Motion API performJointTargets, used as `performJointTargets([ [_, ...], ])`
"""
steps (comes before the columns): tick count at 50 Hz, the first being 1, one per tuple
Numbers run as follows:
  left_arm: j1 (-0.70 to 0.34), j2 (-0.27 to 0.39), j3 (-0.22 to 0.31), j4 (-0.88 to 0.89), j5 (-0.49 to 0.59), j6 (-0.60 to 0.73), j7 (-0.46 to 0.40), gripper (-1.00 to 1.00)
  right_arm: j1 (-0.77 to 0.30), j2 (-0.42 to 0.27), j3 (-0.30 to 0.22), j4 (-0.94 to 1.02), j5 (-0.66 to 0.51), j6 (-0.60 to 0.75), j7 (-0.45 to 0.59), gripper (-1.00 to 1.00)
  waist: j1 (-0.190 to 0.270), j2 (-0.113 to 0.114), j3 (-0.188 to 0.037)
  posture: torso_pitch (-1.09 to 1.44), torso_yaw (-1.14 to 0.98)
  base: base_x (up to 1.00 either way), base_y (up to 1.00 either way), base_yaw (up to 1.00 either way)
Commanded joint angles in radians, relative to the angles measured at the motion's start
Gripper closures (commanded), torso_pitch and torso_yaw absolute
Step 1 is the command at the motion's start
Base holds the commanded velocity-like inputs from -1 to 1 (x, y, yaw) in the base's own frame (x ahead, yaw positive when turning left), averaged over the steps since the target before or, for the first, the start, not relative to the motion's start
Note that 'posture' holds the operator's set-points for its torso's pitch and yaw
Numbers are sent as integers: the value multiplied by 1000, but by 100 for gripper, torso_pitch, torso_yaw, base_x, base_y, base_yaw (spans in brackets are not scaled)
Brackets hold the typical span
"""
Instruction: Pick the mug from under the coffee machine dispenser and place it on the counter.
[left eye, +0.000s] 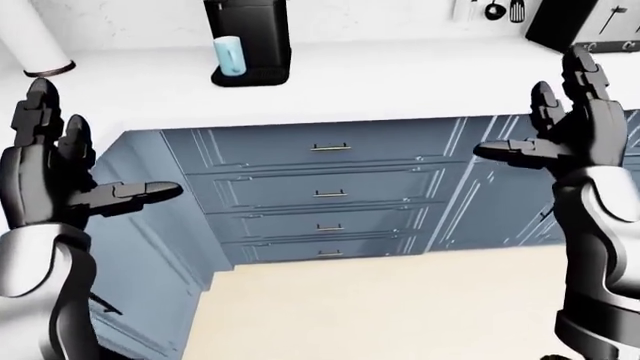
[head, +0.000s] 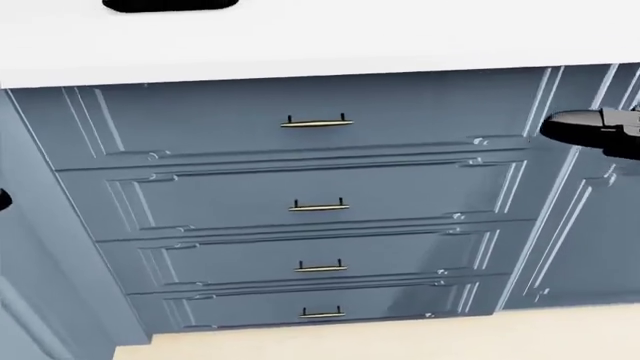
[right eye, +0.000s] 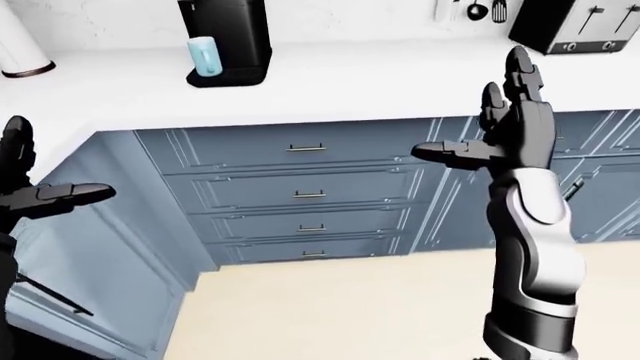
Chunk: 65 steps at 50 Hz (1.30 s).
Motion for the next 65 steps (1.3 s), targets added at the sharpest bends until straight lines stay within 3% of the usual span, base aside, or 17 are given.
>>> performJointTargets([
  [1, -21, 10, -1, -26, -3, -23, -2, -100, -21, -16, -15, -29, 5, -32, -5, -100, -3, -12, -17, 0, 0, 43, 23, 0],
  [2, -21, 10, -1, -27, -3, -22, -2, -100, -22, -17, -14, -29, 5, -32, -5, -100, -4, -43, -30, 0, 0, 41, 22, 0],
  [7, -24, 12, 0, -33, -5, -14, 1, -100, -19, -17, -12, -26, 5, -34, -6, -100, -29, -33, -17, 0, 0, 42, 18, 0],
  [12, -26, 14, 6, -34, -9, -9, 2, -100, -22, -19, -14, -28, 8, -28, -8, -100, -46, 14, -8, 0, 0, 40, 20, 0],
  [16, -25, 15, 6, -35, -10, -9, 3, -100, -23, -20, -14, -30, 10, -26, -8, -100, -41, 96, -58, 0, 0, 31, 23, 0],
  [18, -26, 17, 8, -35, -12, -8, 3, -100, -24, -21, -15, -30, 11, -26, -8, -100, -32, 98, -13, 0, 0, 31, 23, 0],
  [30, -27, 19, 7, -42, -12, 1, 4, -100, -24, -22, -17, -32, 18, -22, -11, -100, -4, -45, -38, 0, 0, 31, 21, 0],
  [31, -28, 20, 6, -43, -12, 2, 4, -100, -24, -22, -17, -33, 18, -22, -11, -100, -12, -17, -30, 0, 0, 31, 17, 0],
  [34, -28, 21, 8, -46, -12, 5, 4, -100, -22, -22, -16, -33, 19, -23, -11, -100, -24, -36, -23, 0, 0, 31, 17, 0],
  [40, -29, 22, 7, -40, -10, 0, 2, -100, -21, -23, -19, -31, 22, -26, -8, -100, -45, 21, -13, 0, 0, 31, 13, 0],
  [43, -30, 21, 6, -40, -9, 0, 2, -100, -22, -25, -20, -31, 26, -24, -8, -100, -39, 118, -39, 0, 0, 32, 4, 0],
  [44, -32, 22, 6, -41, -10, 2, 2, -100, -22, -25, -20, -29, 26, -26, -8, -100, -35, 81, -28, 0, 0, 30, 1, 0],
  [54, -41, 29, 7, -45, -13, 13, 6, -100, -28, -30, -20, -31, 31, -20, -11, -100, -7, 25, -23, 0, 0, 31, 0, 0],
  [58, -40, 31, 10, -48, -15, 16, 6, -100, -27, -31, -19, -30, 29, -23, -12, -100, -2, -56, -43, 0, 0, 31, 0, 0],
  [59, -39, 30, 10, -48, -15, 15, 6, -100, -27, -31, -19, -29, 29, -22, -11, -100, -11, -25, -32, 0, 0, 30, 0, 0],
  [61, -37, 29, 10, -48, -14, 14, 5, -100, -23, -30, -16, -25, 22, -27, -8, -100, -15, -47, -19, 0, 0, 18, 0, 0],
  [65, -37, 30, 11, -51, -15, 16, 5, -100, -23, -28, -18, -28, 23, -26, -6, -100, -28, -12, -33, 0, 0, 12, 0, 0],
])
